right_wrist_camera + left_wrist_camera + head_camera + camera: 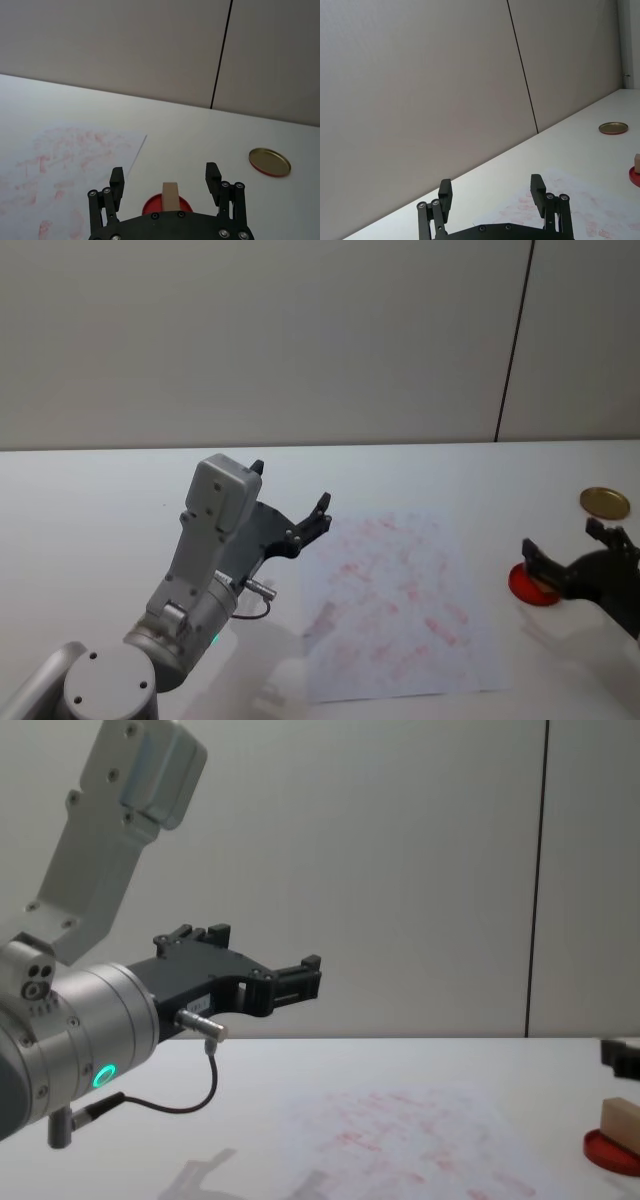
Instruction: Use the one hand to pick up the stamp and affix it onto the A4 paper.
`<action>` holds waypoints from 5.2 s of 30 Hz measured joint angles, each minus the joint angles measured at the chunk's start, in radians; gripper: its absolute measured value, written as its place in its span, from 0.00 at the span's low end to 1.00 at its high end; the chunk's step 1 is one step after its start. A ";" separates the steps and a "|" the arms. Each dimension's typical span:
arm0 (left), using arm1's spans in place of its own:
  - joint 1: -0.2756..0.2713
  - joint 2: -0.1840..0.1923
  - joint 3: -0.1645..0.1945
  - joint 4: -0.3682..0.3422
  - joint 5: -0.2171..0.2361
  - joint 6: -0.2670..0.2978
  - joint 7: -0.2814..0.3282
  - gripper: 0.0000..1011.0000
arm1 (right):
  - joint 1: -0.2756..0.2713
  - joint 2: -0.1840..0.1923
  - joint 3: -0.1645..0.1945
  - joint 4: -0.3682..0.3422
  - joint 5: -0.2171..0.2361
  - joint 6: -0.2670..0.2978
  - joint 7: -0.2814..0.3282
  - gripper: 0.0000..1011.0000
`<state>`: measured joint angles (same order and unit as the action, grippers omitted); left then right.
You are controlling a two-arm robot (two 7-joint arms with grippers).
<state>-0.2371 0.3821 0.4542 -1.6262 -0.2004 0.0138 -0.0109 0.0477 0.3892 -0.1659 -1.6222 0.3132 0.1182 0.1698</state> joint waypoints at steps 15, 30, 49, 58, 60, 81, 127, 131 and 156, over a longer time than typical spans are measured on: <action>0.000 0.000 0.000 0.000 0.000 0.000 0.000 0.98 | 0.032 0.001 0.007 0.097 0.013 0.042 0.045 0.99; 0.000 0.000 0.000 0.000 0.000 0.000 0.000 0.98 | 0.088 -0.034 -0.015 0.186 -0.010 0.059 0.058 0.99; 0.000 0.000 0.000 0.000 0.000 0.000 0.000 0.98 | 0.118 -0.056 -0.030 0.237 -0.038 0.052 0.059 0.54; 0.000 0.000 0.000 0.000 0.000 0.000 0.000 0.98 | 0.120 -0.058 -0.034 0.239 -0.062 0.033 0.055 0.26; 0.000 0.000 0.000 0.000 0.000 0.000 0.000 0.98 | 0.120 -0.059 -0.035 0.239 -0.071 0.025 0.052 0.22; 0.000 0.000 0.000 0.000 0.000 0.000 0.000 0.98 | 0.113 -0.070 -0.066 0.177 -0.157 -0.046 0.097 0.22; 0.000 0.000 0.000 0.000 0.000 0.000 0.000 0.98 | 0.156 -0.153 -0.174 0.215 -0.197 0.091 0.321 0.22; 0.000 0.000 0.000 0.000 0.000 0.000 0.000 0.98 | 0.163 -0.155 -0.174 0.223 -0.198 0.099 0.328 0.22; 0.000 0.000 0.000 0.000 0.000 0.000 0.000 0.98 | 0.172 -0.134 -0.147 0.175 -0.143 0.076 0.308 0.22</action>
<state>-0.2371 0.3821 0.4542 -1.6262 -0.2004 0.0139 -0.0110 0.2201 0.2549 -0.3128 -1.4467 0.1700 0.1946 0.4775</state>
